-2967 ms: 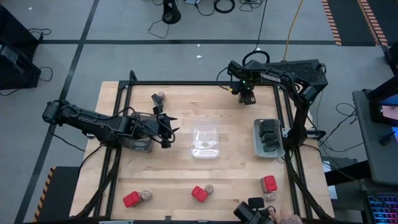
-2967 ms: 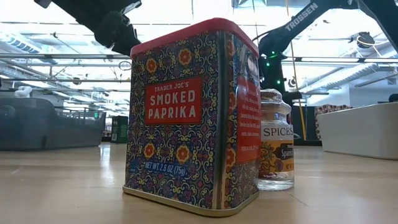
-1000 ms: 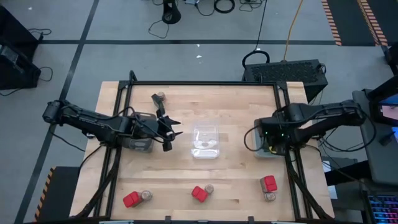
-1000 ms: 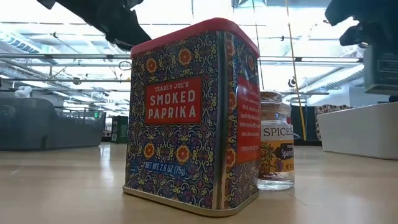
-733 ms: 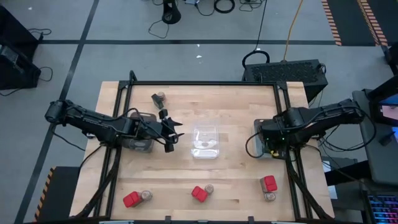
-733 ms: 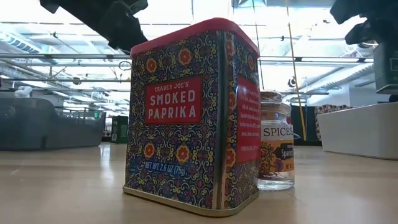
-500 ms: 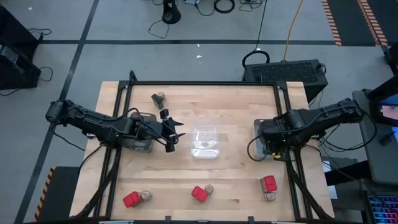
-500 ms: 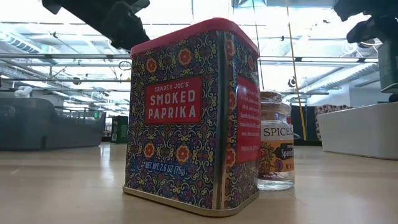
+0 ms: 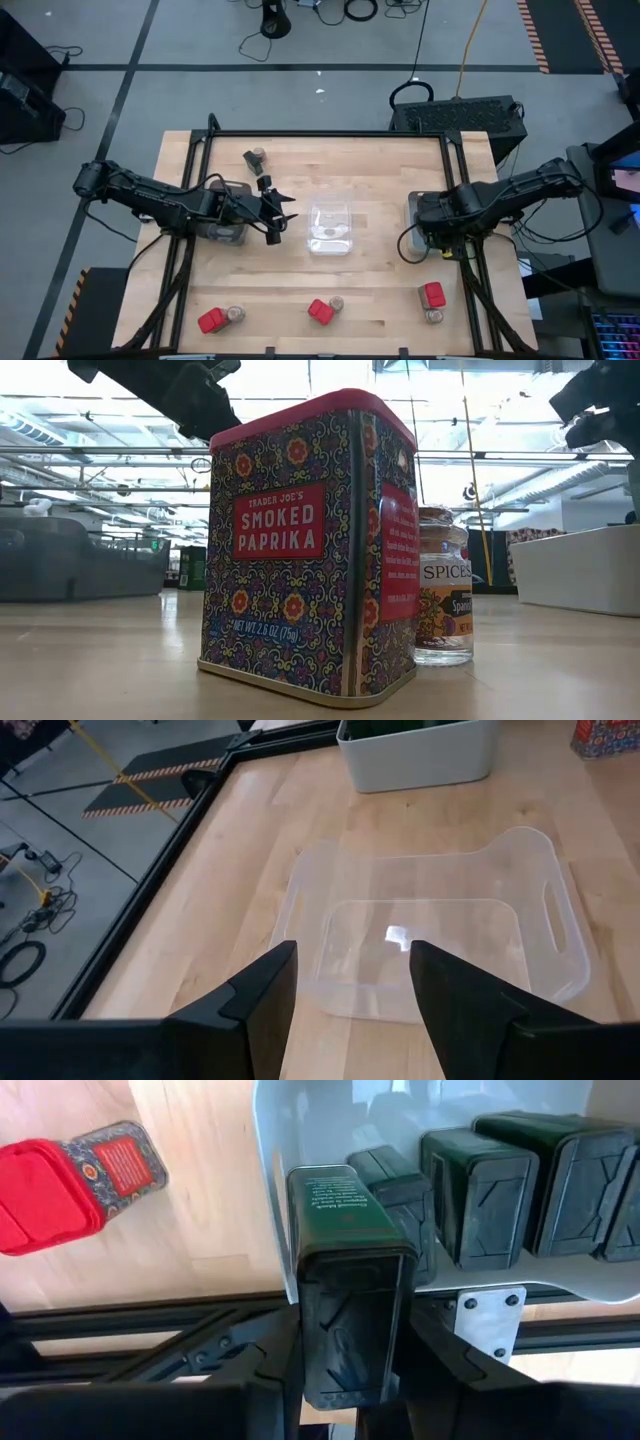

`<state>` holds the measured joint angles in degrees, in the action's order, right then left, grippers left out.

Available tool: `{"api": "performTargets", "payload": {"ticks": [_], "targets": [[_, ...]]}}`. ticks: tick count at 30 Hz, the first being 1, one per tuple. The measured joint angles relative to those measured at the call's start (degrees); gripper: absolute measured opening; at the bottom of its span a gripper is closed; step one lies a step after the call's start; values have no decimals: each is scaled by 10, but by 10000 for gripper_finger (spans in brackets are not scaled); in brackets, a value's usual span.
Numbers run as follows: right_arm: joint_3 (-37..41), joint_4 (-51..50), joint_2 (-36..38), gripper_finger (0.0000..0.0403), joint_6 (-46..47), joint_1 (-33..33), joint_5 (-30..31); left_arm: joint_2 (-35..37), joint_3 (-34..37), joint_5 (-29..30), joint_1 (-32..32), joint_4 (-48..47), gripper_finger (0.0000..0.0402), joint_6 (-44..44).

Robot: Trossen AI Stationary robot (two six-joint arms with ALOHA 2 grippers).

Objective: Sort spices by type
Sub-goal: Put the black seasoning can into the gray bin

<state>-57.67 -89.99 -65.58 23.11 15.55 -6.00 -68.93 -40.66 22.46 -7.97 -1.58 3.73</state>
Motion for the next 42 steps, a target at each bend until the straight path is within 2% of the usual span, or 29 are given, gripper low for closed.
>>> {"api": "performTargets", "payload": {"ticks": [10, 17, 36, 42], "targets": [[45, 1, 0, 105, 3, 0, 0, 0, 0, 0, 0, 2, 202, 0], [69, 48, 0, 105, 2, 0, 0, 0, 0, 0, 0, 2, 202, -1], [118, 95, 0, 105, 18, 0, 0, 0, 0, 0, 0, 2, 202, -3], [118, 95, 0, 127, 13, 0, 0, 0, 0, 0, 0, 2, 202, -3]]}}
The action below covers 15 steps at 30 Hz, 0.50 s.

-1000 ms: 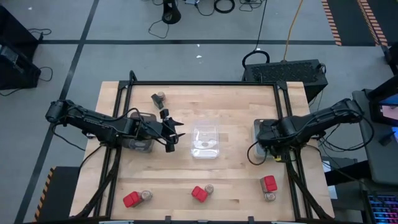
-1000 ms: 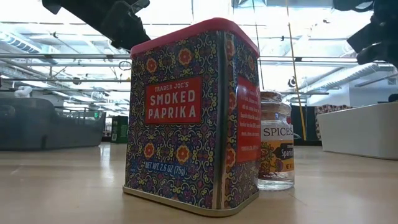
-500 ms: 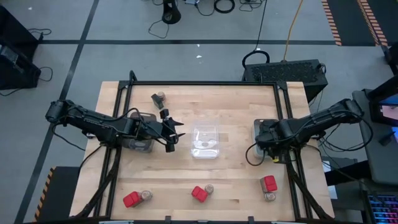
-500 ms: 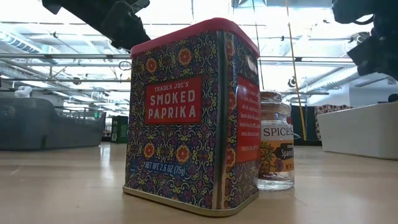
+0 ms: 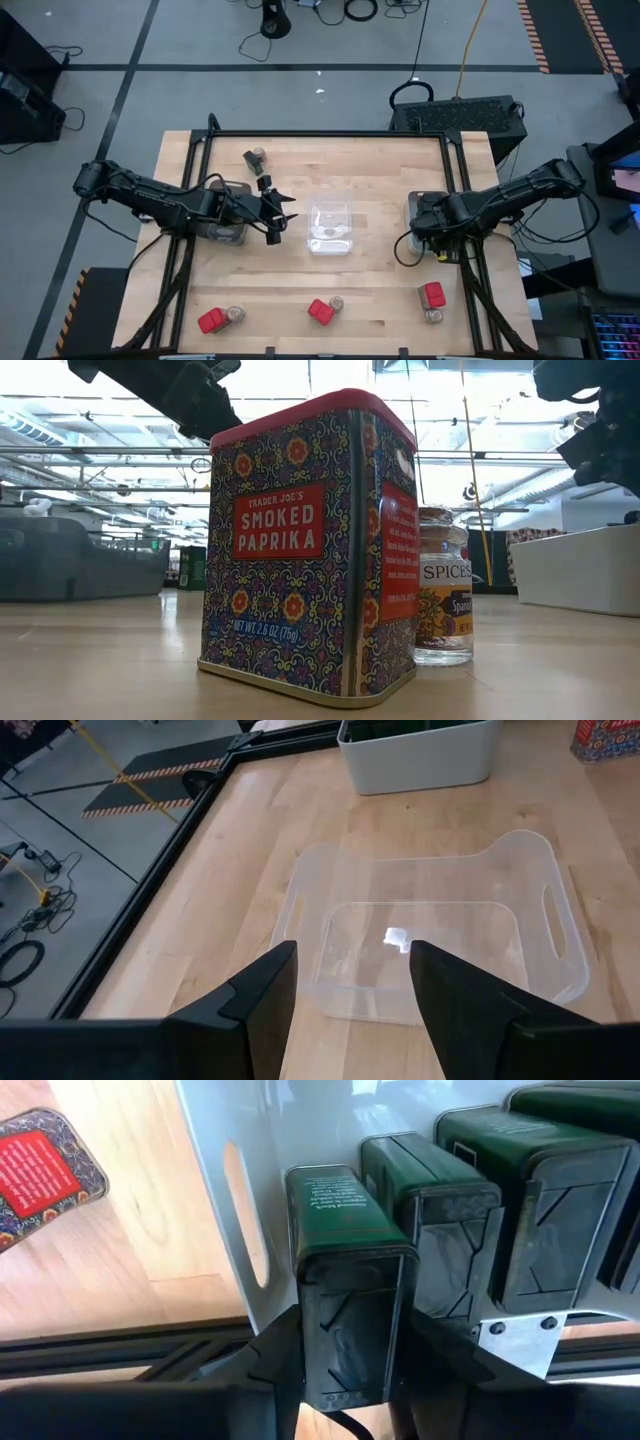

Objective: Sort spices by type
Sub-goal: Put the black seasoning can into the gray bin

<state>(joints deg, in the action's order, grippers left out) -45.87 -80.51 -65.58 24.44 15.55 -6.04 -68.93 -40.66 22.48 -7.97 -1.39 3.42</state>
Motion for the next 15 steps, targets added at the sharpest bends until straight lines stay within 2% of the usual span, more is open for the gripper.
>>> {"api": "performTargets", "payload": {"ticks": [8, 15], "targets": [[0, 6, 0, 167, 0, 0, 0, 0, 0, 0, 0, 0, 202, 0], [0, 6, 0, 168, -1, 0, -2, 0, 0, 0, 0, 0, 202, 0]]}}
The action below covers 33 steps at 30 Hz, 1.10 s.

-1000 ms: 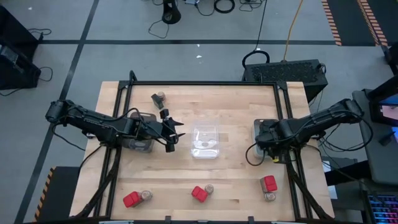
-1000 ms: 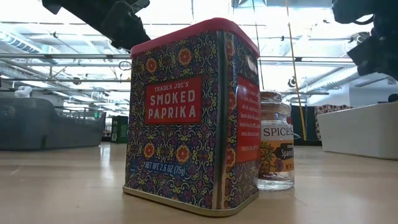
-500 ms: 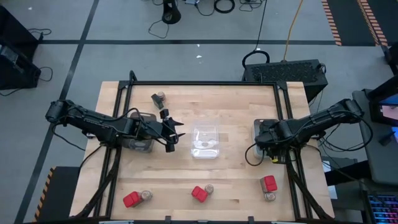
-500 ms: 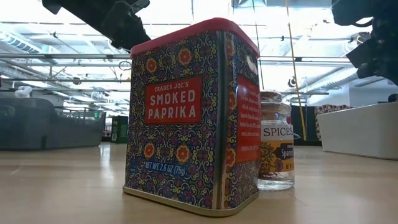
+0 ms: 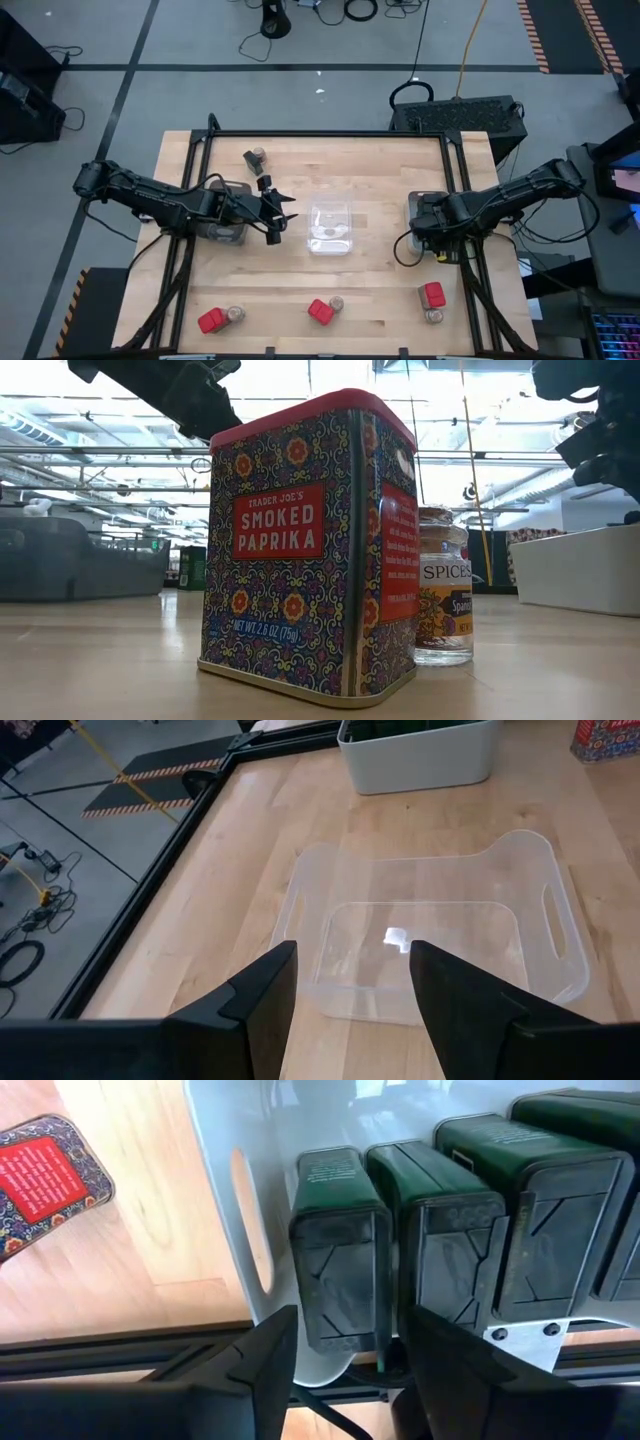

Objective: Sort spices by type
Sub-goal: Put the black seasoning can into the gray bin

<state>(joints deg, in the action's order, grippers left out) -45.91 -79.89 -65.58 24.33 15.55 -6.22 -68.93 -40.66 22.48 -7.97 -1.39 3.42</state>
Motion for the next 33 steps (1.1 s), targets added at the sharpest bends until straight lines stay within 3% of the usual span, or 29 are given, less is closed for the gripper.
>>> {"api": "performTargets", "payload": {"ticks": [8, 19, 23, 27, 30, 33], "targets": [[-20, -35, 0, 165, 0, 0, -1, 0, 0, 0, 0, 0, 202, 0], [-120, -37, 0, 164, 1, -2, 29, 0, 0, 2, 0, -7, 202, 3], [-139, 60, 0, 164, 7, -2, 111, 0, 0, 4, 0, -24, 202, -1], [-131, 232, 0, 164, -29, -2, 216, 0, 0, 26, 0, -74, 202, -1], [-113, 365, 0, 164, -93, -2, 275, 0, -29, 64, 5, -165, 202, -37], [-83, 493, 0, 164, -156, -4, 292, 0, -96, 65, 28, -295, 202, -96]]}}
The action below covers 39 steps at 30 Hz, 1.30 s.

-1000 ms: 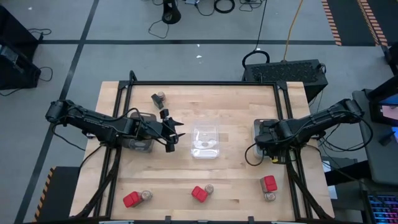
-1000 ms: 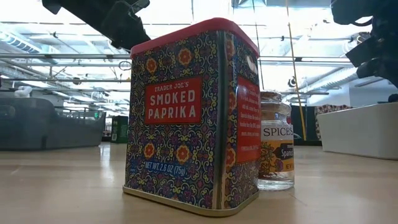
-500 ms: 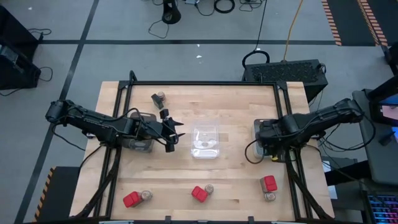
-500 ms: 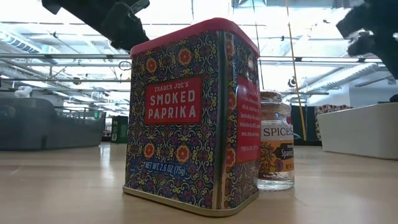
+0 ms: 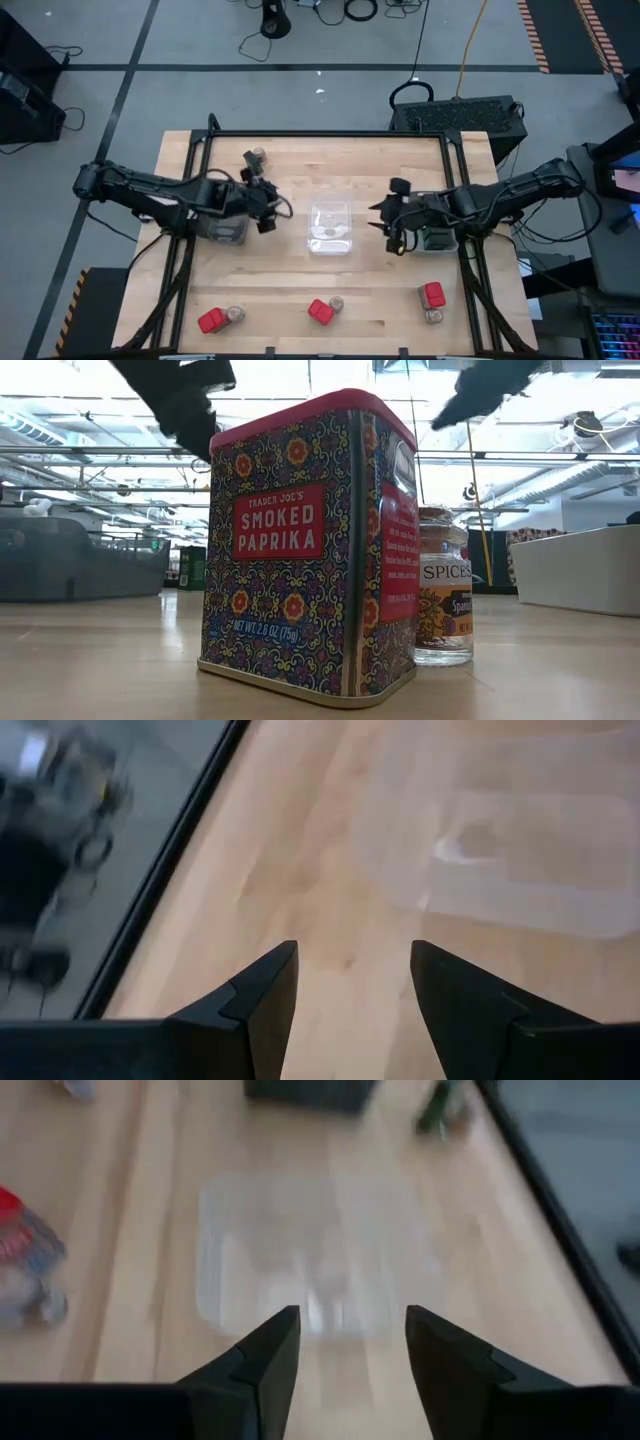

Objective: Sort spices by type
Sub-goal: Put the black seasoning can into the gray bin

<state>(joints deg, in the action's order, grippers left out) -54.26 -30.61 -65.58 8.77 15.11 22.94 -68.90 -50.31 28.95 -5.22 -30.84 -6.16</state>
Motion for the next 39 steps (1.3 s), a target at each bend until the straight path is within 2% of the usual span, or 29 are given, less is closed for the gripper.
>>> {"api": "performTargets", "payload": {"ticks": [3, 6, 11, 16, 21, 26, 29, 35, 39], "targets": [[25, 83, -3, 164, -41, -1, -4, 0, -73, 2, 31, -109, 202, -19], [37, 118, -9, 164, -63, -1, -5, 0, -149, -3, 84, -195, 202, -3], [39, 128, -21, 164, -92, -3, -4, -9, -229, -77, 200, -261, 202, 101], [39, 127, -29, 164, -101, -3, -4, -32, -234, -107, 299, -265, 202, 271], [39, 110, -33, 164, -114, -3, -5, -89, -234, -157, 371, -299, 195, 417], [39, 87, -33, 164, -111, -3, -4, -163, -234, -131, 406, -308, 185, 519], [39, 69, -33, 164, -109, -3, -5, -204, -234, -92, 415, -323, 185, 533], [39, 56, -33, 164, -141, -8, -4, -266, -233, -90, 429, -357, 184, 546], [39, 62, -33, 164, -160, -23, -3, -284, -233, -88, 429, -361, 184, 576]]}}
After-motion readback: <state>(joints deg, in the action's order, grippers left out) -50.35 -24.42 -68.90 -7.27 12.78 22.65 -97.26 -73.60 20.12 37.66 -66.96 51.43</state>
